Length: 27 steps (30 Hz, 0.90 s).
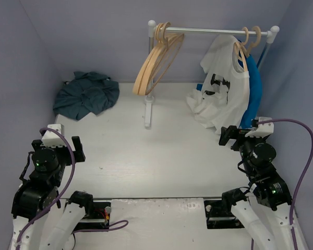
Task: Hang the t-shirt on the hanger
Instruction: Move the T-shirt to the center of the board.
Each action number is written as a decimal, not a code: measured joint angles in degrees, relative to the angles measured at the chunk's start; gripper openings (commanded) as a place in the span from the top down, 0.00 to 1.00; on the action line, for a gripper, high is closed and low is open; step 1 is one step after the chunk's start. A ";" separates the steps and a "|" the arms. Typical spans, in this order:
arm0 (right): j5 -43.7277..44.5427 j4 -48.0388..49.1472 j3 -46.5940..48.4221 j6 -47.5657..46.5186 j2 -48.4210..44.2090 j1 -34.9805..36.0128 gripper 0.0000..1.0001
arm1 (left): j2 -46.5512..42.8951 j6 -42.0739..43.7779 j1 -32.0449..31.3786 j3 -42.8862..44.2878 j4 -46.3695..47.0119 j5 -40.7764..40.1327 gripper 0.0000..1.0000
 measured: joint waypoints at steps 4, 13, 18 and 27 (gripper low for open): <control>0.02 -0.02 0.11 -0.01 0.62 0.55 0.00 | 0.86 -0.07 0.00 0.01 -0.02 0.00 0.11; 0.64 -0.02 0.16 -0.31 0.46 3.76 0.00 | 13.48 -4.49 0.00 2.66 -0.24 -0.91 0.11; 0.59 -0.02 0.14 -0.42 -0.25 5.77 0.00 | 30.60 -9.10 0.54 9.89 2.05 -2.54 0.11; -1.65 0.02 0.14 -0.71 2.89 5.80 0.00 | 68.14 -12.86 7.07 28.83 12.99 -2.35 0.11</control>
